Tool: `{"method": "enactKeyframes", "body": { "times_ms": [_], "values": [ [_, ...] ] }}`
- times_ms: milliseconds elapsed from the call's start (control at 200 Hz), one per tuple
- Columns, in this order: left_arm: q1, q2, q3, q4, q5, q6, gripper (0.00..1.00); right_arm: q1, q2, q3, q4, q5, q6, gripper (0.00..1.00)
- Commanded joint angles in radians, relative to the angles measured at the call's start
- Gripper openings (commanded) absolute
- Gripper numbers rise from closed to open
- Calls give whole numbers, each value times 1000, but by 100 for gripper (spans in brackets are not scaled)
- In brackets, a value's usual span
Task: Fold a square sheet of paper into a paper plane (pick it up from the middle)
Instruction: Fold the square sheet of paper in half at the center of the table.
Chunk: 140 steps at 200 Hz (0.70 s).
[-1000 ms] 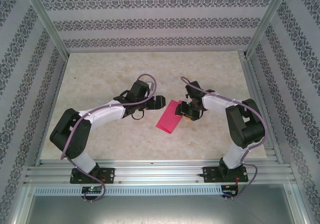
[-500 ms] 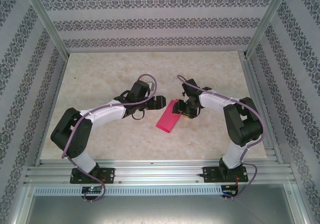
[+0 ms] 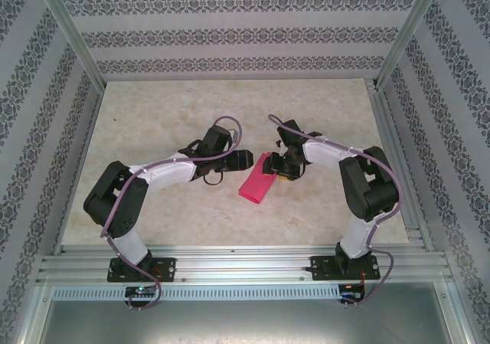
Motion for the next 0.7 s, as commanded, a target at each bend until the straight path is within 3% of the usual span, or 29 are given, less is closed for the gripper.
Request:
{"method": "enactKeyframes", "body": {
  "times_ms": [0,175,460,575,644,694],
  "values": [
    [-9,16,36,20,14,-21,68,10,9,27,-19,26,-34,57],
    [-9,26,35,27,34,-26,59,11,42,50,-47,17,-49,58],
    [-9,34,42,-2,30,-26,58,14,58,59,-74,27,-90,56],
    [-9,33,35,3,20,-34,57,12,43,51,-41,-26,-108,54],
    [-9,27,33,4,14,-38,57,4,37,47,-19,-56,-85,45],
    [-9,22,34,2,9,-38,57,-3,36,42,3,-83,-72,48]
  ]
}}
